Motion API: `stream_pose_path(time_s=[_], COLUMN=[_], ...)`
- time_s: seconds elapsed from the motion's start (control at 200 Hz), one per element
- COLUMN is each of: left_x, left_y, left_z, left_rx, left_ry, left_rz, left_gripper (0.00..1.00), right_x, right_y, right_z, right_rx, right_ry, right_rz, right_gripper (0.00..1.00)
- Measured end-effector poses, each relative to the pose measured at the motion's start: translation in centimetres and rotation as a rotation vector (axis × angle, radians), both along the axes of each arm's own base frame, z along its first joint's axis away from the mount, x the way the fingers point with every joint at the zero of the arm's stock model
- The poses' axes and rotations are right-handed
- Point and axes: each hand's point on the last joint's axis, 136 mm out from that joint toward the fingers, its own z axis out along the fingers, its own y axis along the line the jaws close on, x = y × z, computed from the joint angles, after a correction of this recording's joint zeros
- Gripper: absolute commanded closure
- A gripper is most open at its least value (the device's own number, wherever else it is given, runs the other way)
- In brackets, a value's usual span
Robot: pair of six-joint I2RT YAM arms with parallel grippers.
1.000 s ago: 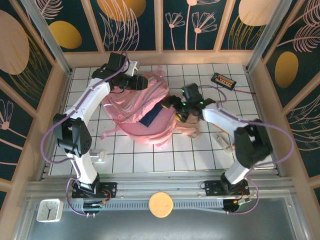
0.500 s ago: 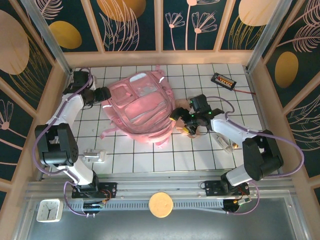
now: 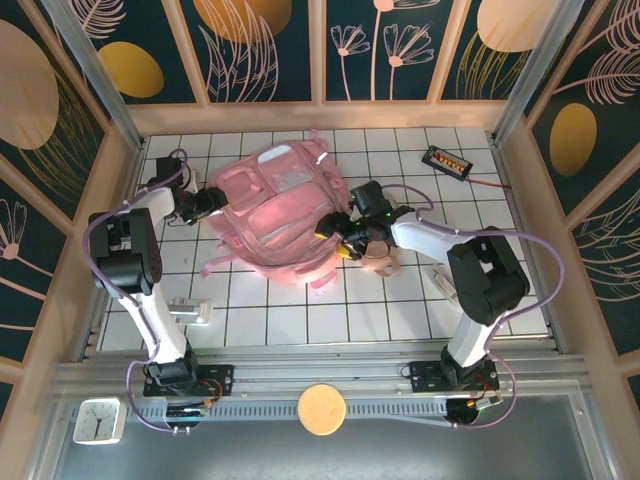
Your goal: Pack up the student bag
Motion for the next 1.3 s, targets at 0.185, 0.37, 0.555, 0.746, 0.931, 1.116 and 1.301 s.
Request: stream_pose_path(time_s=[0.185, 0.37, 0.555, 0.746, 0.931, 1.116, 1.301], left_x=[0.1, -0.2, -2.7, -5.1, -5.8, -4.6, -3.0], left_y=[0.9, 0.2, -0.7, -1.1, -1.8, -3.0, -5.2], left_z=[0.1, 0.3, 0.9, 2.2, 1.2, 0.2, -0.3], left_rx=[-0.008, -0.065, -0.116, -0.163, -0.28, -0.365, -0.42], left_ry=[-0.001, -0.002, 0.0, -0.039, -0.049, -0.053, -0.077], left_rz=[0.027, 0.04, 0.063, 0.133, 0.232, 0.278, 0.266], left_gripper=[0.29, 0.27, 0.01, 0.01, 0.01, 0.09, 0.35], right_x=[2.9, 10.3, 18.2, 19.7, 15.8, 9.1, 5.0], right_y=[-1.6, -3.4, -6.4, -7.3, -4.8, -1.1, 3.0], right_z=[-0.9, 0.0, 1.8, 2.3, 4.0, 9.4, 10.2], right_rx=[-0.03, -0.066, -0.114, -0.13, -0.149, -0.09, -0.049], right_ry=[0.021, -0.063, -0.211, -0.262, -0.324, -0.46, -0.484], right_rz=[-0.06, -0.097, -0.147, -0.156, -0.085, -0.005, 0.082], right_gripper=[1.0, 1.0, 0.81, 0.42, 0.01, 0.01, 0.03])
